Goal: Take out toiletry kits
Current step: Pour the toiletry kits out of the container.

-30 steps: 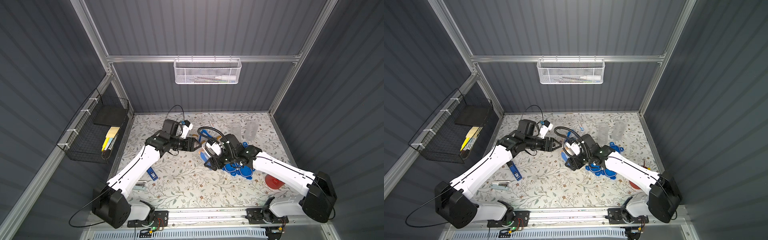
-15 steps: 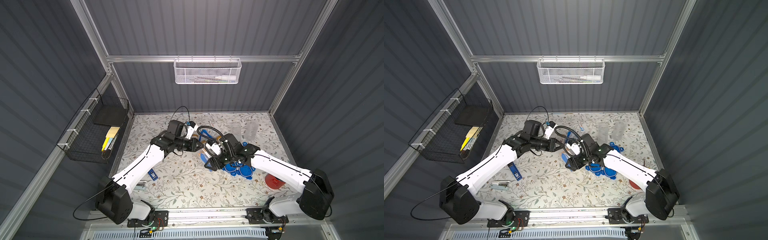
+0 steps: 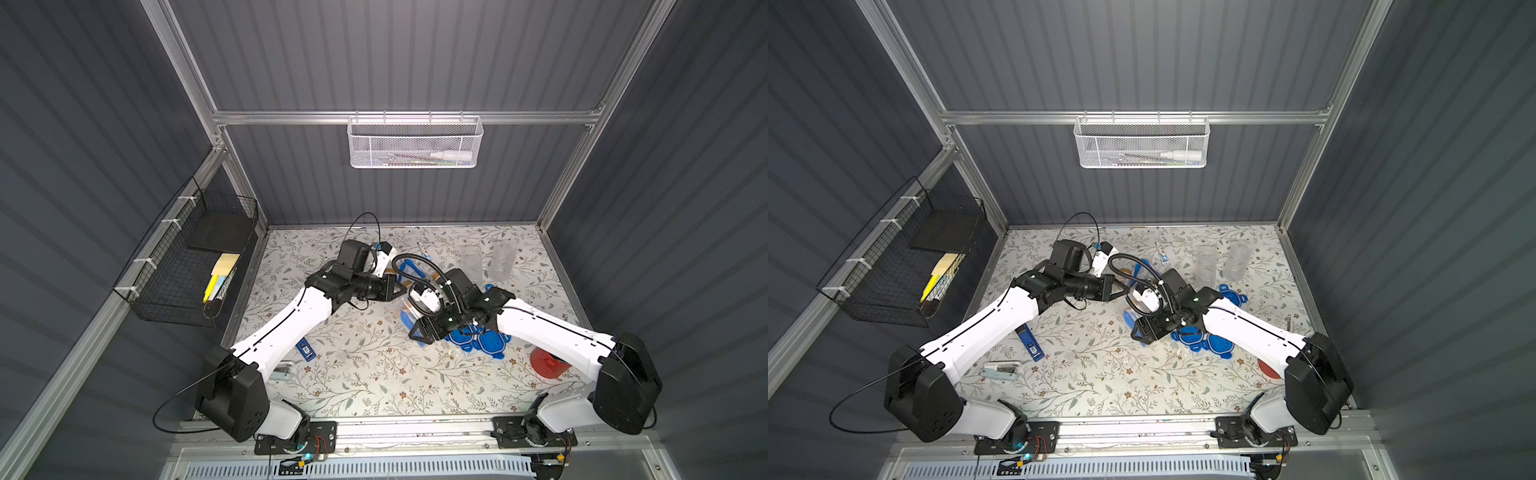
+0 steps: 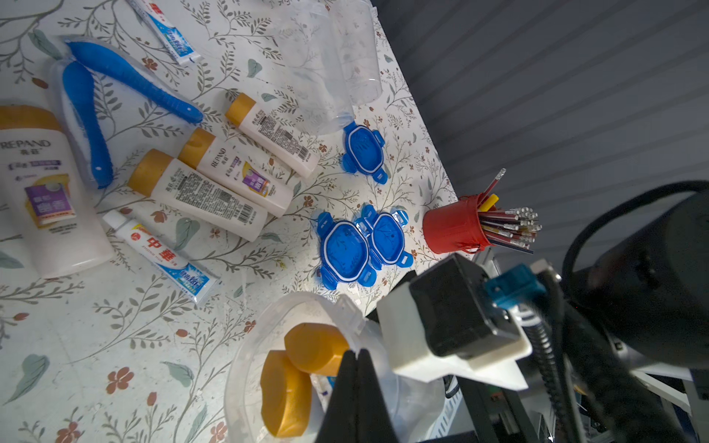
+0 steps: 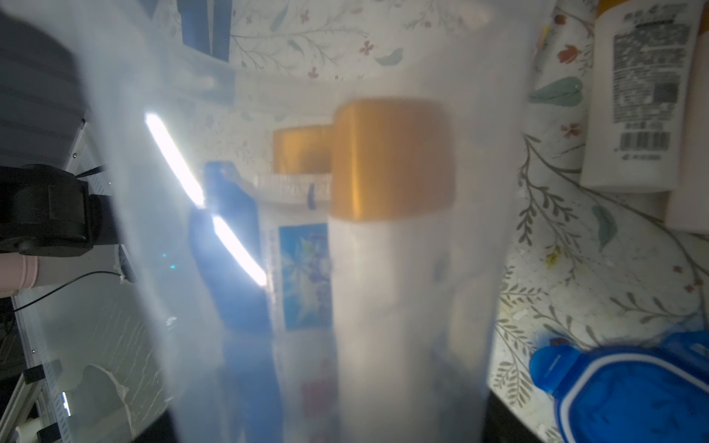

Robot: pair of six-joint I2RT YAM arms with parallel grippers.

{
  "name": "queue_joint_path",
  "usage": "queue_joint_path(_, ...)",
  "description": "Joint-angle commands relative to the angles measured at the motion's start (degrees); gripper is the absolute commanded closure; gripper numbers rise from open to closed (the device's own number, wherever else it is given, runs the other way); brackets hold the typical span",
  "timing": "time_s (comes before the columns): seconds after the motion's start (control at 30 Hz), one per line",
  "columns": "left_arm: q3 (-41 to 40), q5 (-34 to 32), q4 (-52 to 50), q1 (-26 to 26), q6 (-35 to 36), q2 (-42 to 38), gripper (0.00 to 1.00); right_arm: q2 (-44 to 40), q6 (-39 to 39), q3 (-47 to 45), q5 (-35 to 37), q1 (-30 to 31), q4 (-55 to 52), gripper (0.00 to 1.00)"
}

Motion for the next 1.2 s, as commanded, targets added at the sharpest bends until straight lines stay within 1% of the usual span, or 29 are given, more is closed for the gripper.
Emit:
queue_joint_path(0.0, 0.04, -2.96, -6.0, -0.58, 0.33, 0.65, 0.98, 1.32, 0.29, 1.47, 1.22, -0.87, 4.82, 0.61)
queue_joint_path(0.1, 0.72, -6.91, -8.81, -0.58, 0.64, 0.76, 0.98, 3.61, 0.22, 2.11, 1.99, -1.25, 3.08, 0.62)
queue_joint_path(0.17, 0.37, -7.98, -9.46, -0.58, 0.66, 0.79, 0.98, 5.14, 0.08, 2.9, 1.84, -1.47, 1.56, 0.62)
queue_joint_path(0.23, -0.43, -7.24, -8.42, -0.58, 0.19, 0.69, 0.98, 6.03, -0.08, 3.44, 1.22, -1.53, 0.92, 0.62)
queue_joint_path(0.33, -1.82, -4.37, -5.38, -0.58, -1.02, 0.82, 0.97, 6.73, -0.09, 3.93, 0.43, -1.53, 0.99, 0.61)
queue_joint_path(0.43, -3.49, -1.47, -1.57, -0.58, -2.77, 0.95, 0.89, 6.89, -0.06, 4.44, -0.06, -1.58, 1.1, 0.61)
queue_joint_path(0.5, -4.59, -0.58, 0.4, -0.58, -3.68, 1.26, 0.88, 6.94, 0.03, 4.63, -0.49, -1.6, 1.17, 0.6)
queue_joint_path(0.73, -7.53, 0.2, 5.8, -0.58, -6.61, 3.4, 0.88, 7.14, 0.18, 5.47, -2.04, -1.62, 0.82, 0.6)
queue_joint_path(1.0, -7.74, -0.44, 5.63, -0.64, -6.72, 5.68, 0.9, 6.48, 0.03, 6.04, -2.18, -1.64, 0.5, 0.6)
queue_joint_path(1.17, -6.77, -0.23, 7.04, -0.9, -8.34, 2.33, 0.9, 8.18, -0.15, 6.22, -2.48, -1.62, 0.01, 0.6)
